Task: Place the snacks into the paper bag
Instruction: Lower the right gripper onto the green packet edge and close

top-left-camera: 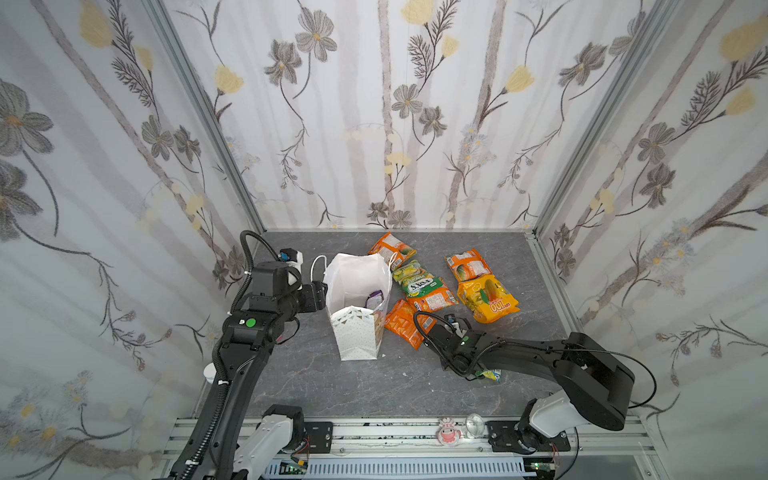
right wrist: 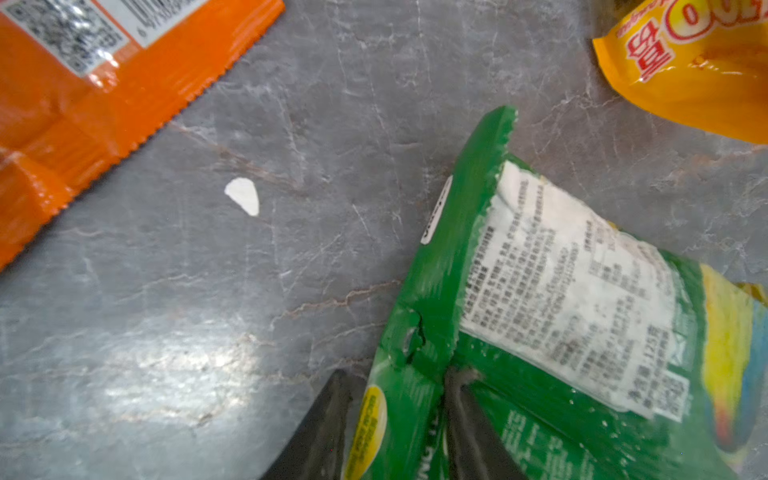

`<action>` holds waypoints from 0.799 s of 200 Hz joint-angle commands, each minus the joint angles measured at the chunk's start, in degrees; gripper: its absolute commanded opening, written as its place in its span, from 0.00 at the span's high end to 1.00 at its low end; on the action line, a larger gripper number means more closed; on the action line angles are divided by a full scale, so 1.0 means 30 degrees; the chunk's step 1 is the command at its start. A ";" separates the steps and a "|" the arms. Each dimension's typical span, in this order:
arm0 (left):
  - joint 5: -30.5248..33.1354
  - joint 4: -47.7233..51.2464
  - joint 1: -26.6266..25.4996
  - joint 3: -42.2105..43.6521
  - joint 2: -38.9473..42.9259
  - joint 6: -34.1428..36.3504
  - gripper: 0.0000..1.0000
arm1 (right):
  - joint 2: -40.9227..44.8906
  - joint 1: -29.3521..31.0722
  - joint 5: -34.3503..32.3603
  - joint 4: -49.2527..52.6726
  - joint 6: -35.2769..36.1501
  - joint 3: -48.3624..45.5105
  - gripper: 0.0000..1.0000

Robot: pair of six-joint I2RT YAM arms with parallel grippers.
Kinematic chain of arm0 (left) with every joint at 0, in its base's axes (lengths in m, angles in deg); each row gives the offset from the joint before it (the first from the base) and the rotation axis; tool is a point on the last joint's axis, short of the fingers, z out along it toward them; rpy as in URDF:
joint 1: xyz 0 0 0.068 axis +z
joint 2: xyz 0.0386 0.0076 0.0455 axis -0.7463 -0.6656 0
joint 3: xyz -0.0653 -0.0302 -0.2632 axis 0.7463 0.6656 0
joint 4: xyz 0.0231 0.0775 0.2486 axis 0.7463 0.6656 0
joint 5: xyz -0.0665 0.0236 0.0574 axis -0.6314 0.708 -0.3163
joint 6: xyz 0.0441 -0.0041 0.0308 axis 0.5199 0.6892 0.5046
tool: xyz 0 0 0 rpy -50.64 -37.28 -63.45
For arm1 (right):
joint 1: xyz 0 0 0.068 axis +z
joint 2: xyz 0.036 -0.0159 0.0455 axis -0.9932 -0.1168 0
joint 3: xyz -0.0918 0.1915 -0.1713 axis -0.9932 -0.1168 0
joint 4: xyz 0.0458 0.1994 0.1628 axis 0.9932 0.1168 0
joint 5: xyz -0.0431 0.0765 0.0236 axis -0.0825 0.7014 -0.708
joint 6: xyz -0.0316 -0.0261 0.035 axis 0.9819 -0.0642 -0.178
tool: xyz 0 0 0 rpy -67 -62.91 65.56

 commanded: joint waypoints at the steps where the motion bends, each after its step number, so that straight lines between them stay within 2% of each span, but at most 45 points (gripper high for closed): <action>1: 0.0005 -0.0330 -0.0004 -0.0095 -0.0031 0.0122 0.26 | -0.0330 -0.0001 0.0357 -0.0062 -0.0192 -0.0132 0.70; 73: 0.0028 -0.0300 -0.0001 -0.0168 -0.0027 0.0125 0.26 | -0.0543 -0.0032 0.0587 -0.0274 0.0001 0.0048 0.99; 119: 0.0050 -0.0266 0.0001 -0.0203 -0.0042 0.0128 0.26 | 0.0610 -0.0090 0.0786 -0.0371 0.0093 -0.0066 1.00; 160: -0.0001 -0.0291 -0.0011 -0.0212 -0.0056 0.0141 0.26 | 0.3026 -0.0383 0.1046 -0.0566 0.0395 -0.0660 1.00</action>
